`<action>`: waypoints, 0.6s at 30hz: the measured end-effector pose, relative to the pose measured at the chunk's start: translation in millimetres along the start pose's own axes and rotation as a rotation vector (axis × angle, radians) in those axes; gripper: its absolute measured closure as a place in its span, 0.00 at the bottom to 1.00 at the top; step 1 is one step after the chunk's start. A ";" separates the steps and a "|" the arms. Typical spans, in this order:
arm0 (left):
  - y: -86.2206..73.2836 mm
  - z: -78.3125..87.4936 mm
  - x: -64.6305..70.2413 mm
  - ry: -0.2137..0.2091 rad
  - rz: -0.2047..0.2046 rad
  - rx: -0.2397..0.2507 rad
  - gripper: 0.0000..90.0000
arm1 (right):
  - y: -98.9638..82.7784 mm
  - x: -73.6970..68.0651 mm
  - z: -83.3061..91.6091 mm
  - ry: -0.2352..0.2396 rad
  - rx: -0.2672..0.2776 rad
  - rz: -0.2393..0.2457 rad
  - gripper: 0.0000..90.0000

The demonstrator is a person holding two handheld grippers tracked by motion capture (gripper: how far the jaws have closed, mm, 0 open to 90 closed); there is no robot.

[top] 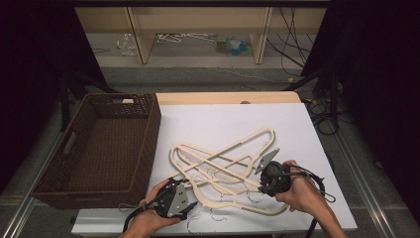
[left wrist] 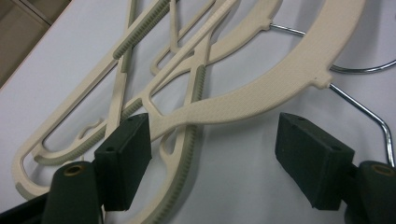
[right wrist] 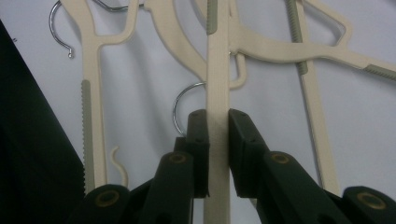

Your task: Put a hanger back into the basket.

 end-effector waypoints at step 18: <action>19.9 5.2 1.5 -0.042 -0.059 0.085 0.31 | -7.5 -0.7 -15.6 0.087 -0.012 0.032 0.88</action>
Point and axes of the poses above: each handheld gripper's, and its own axes: z roughly backward along the jaws, y roughly out of its top, x roughly to its right, the point moved 10 cm from there along -z, roughly forward along the jaws, and after that the axes turned 6 degrees about y, right-handed, at the moved point
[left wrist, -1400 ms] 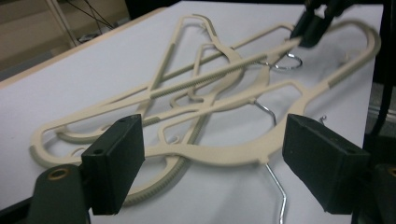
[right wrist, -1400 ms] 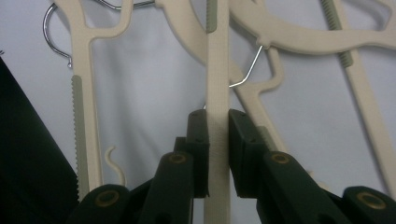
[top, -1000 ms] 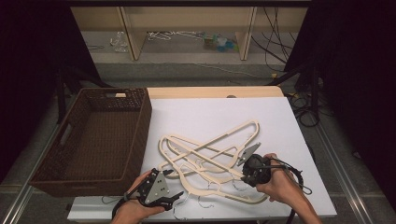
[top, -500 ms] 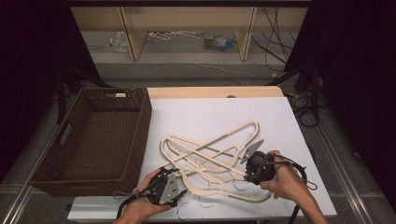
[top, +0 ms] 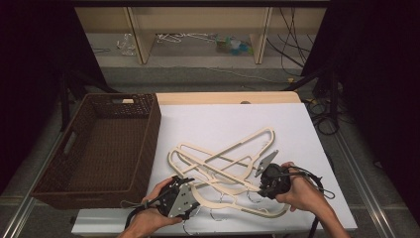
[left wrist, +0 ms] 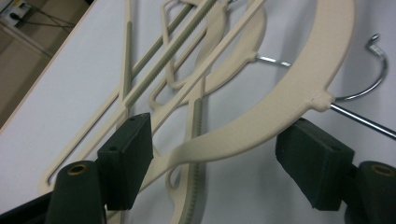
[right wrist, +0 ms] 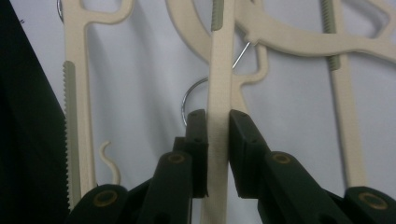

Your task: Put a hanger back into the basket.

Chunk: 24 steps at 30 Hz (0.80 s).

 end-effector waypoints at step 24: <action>45.4 30.0 6.6 -0.025 -0.442 0.165 0.92 | -5.6 4.8 -17.1 0.090 0.045 -0.012 0.82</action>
Point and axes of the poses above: each handheld gripper's, and its own axes: z roughly backward along the jaws, y roughly out of its top, x roughly to its right, the point moved 10 cm from there along -z, roughly forward along the jaws, and after that the axes turned 6 degrees about y, right-handed, at the moved point
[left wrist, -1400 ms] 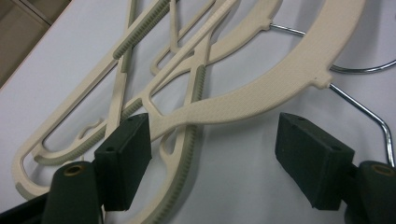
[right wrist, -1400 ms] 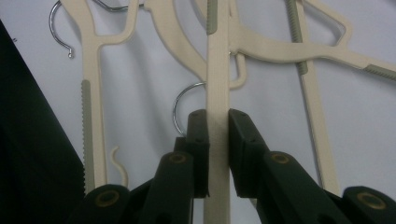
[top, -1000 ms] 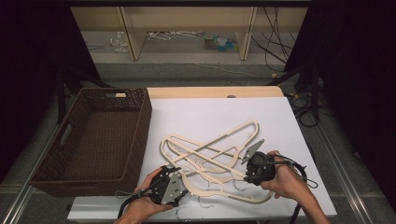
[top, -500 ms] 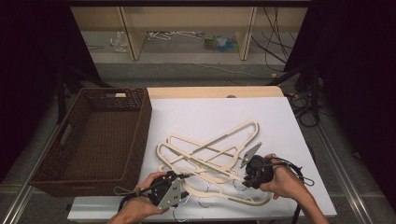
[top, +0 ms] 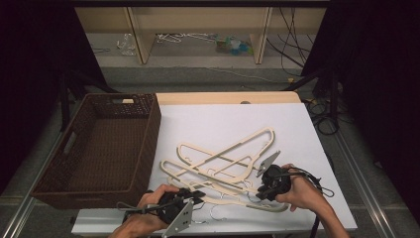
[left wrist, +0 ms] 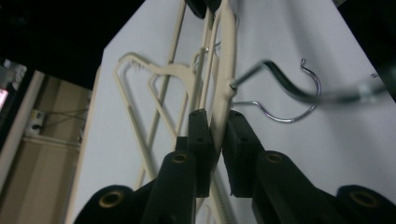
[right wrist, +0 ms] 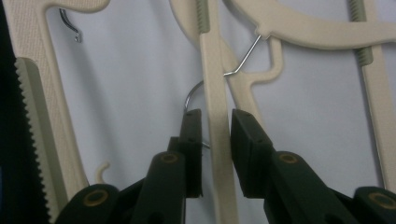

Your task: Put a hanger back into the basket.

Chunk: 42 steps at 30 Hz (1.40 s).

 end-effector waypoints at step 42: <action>23.4 110.0 -117.9 0.055 0.928 0.165 0.95 | -9.4 78.5 83.3 -0.313 0.559 -0.216 0.35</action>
Point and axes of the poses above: each handheld gripper's, and its own axes: z roughly backward along the jaws, y roughly out of its top, x roughly to its right, the point moved 10 cm from there along -z, roughly forward along the jaws, and after that the axes turned 6 degrees about y, right-handed, at the moved point
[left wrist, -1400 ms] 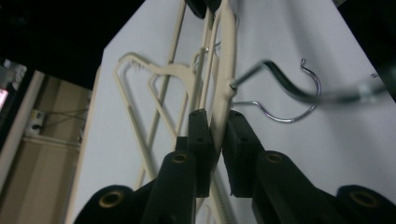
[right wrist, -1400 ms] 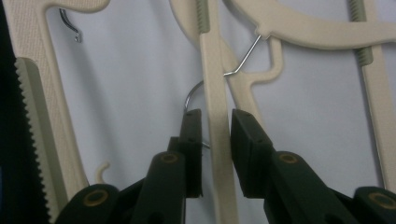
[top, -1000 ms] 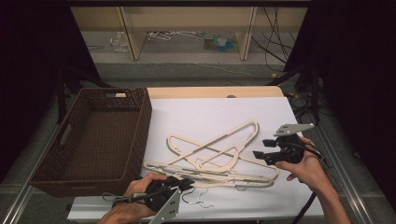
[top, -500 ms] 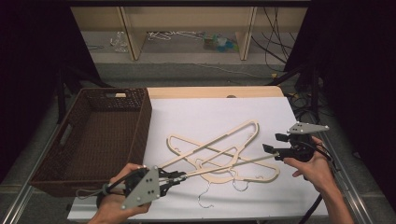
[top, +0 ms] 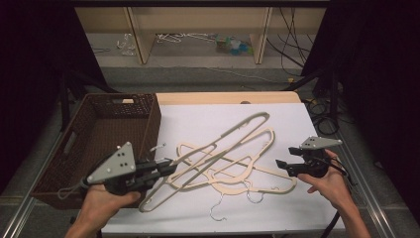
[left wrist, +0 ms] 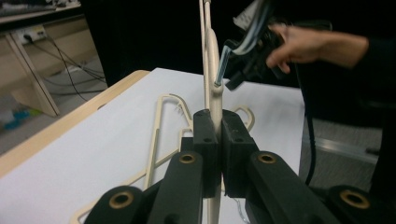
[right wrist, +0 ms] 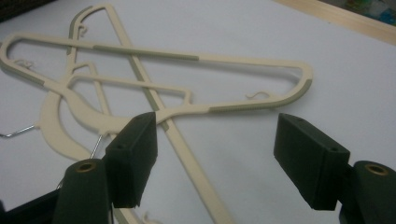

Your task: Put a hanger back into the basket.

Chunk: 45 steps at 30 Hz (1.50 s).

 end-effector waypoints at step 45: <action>-27.0 119.8 -222.2 0.379 0.246 -0.176 0.95 | -10.1 -23.9 -18.1 0.041 -0.060 0.062 0.24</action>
Point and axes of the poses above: each handheld gripper's, and its own axes: z roughly backward along the jaws, y roughly out of its top, x roughly to its right, the point moved 10 cm from there along -z, roughly forward along the jaws, and after that the axes turned 6 degrees about y, right-handed, at the moved point
